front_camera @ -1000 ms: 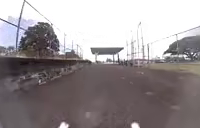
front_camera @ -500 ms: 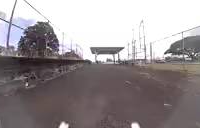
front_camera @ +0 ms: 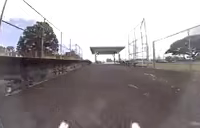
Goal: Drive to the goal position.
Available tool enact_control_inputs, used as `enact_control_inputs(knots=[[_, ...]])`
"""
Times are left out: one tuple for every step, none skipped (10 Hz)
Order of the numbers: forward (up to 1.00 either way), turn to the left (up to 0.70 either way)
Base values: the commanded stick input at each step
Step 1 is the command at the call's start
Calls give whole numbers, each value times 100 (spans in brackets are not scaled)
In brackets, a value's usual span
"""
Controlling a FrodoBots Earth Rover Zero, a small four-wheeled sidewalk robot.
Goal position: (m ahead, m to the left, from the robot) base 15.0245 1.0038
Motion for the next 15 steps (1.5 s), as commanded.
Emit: enact_control_inputs(knots=[[100,0],[100,0],[100,0],[100,0],[100,0],[100,0],[100,0],[100,0],[100,0],[100,0],[100,0],[100,0],[100,0],[100,0],[100,0]])
